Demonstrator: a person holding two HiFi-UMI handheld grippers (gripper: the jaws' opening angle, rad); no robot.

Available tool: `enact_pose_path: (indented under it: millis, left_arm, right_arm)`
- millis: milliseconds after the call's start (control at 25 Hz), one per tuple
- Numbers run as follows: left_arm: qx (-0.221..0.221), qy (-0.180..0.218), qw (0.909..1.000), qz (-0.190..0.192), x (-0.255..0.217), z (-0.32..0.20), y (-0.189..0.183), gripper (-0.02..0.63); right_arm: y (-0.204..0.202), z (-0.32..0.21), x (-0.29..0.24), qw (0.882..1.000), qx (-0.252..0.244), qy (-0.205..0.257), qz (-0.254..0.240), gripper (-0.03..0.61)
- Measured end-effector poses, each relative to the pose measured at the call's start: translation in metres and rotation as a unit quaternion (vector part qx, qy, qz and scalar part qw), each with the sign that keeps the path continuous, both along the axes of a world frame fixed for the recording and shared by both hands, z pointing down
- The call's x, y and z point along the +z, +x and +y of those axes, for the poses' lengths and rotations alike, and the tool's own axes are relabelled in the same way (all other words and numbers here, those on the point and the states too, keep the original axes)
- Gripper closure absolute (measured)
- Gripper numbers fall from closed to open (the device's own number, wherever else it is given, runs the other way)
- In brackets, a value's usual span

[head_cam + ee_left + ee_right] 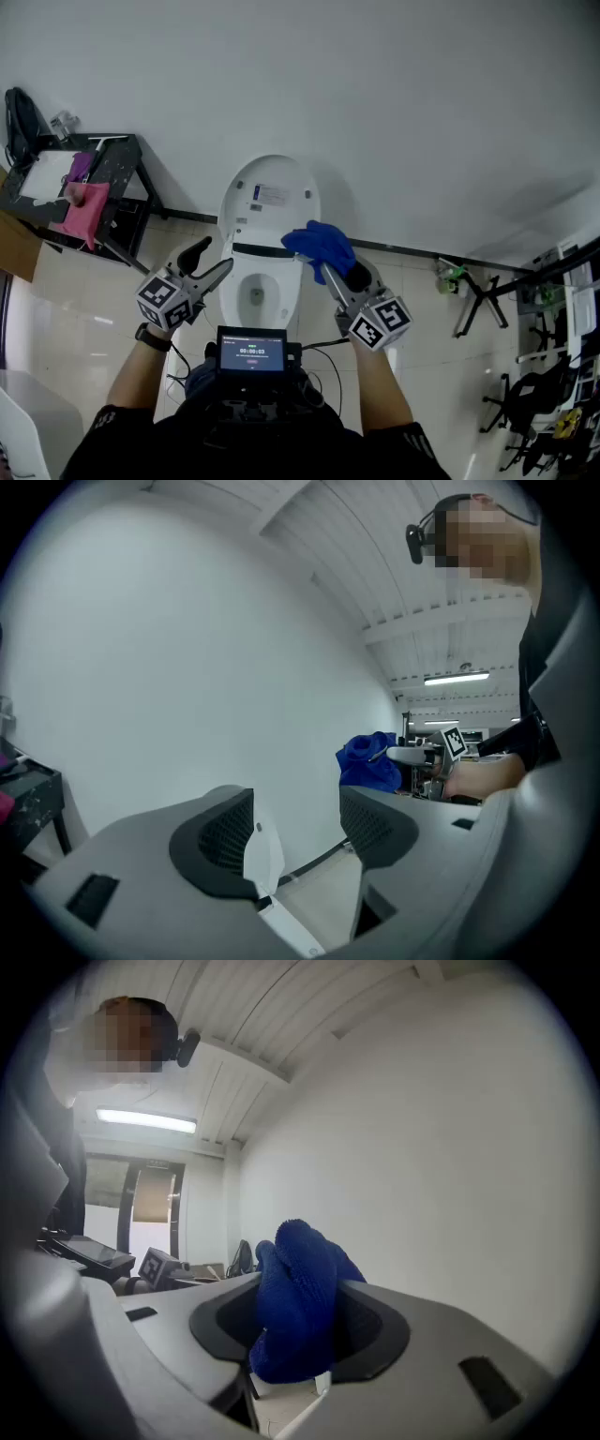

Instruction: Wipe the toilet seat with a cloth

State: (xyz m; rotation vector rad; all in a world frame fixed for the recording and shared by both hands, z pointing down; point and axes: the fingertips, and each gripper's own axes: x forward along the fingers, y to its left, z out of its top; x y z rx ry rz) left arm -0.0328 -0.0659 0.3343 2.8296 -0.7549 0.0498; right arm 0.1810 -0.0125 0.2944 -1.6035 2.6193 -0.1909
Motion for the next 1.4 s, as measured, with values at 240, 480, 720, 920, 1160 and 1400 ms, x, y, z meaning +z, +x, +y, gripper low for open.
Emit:
enact_pose_path:
  millis: [240,480,720,920,1160,1400]
  left_arm:
    - [0.008,0.011,0.9998,-0.013,0.013,-0.005,-0.005,0.333]
    - [0.004,0.006,0.9999,-0.013,0.015,-0.006,-0.007,0.333]
    - [-0.003,-0.005,0.9998,-0.021,0.025,-0.011,-0.022,0.333]
    - [-0.009,-0.025,0.9988,-0.041,0.05,-0.017,-0.037,0.333]
    - [-0.018,-0.062,0.9963,-0.056,0.088,-0.022,-0.055,0.333]
    - [-0.023,-0.09,0.993,-0.072,0.128,-0.038,-0.068,0.333]
  right_arm:
    - [-0.001,-0.006,0.002,1.0,-0.003,-0.006,0.005,0.377]
    - [-0.006,-0.018,0.006,1.0,-0.014,-0.012,0.008,0.379]
    - [-0.022,-0.048,0.029,0.999,-0.032,-0.034,0.018,0.382]
    - [-0.043,-0.078,0.057,0.997,-0.053,-0.058,0.028,0.382]
    - [-0.073,-0.115,0.116,0.99,-0.081,-0.109,0.044,0.377]
    - [-0.106,-0.153,0.199,0.979,-0.106,-0.159,0.063,0.377]
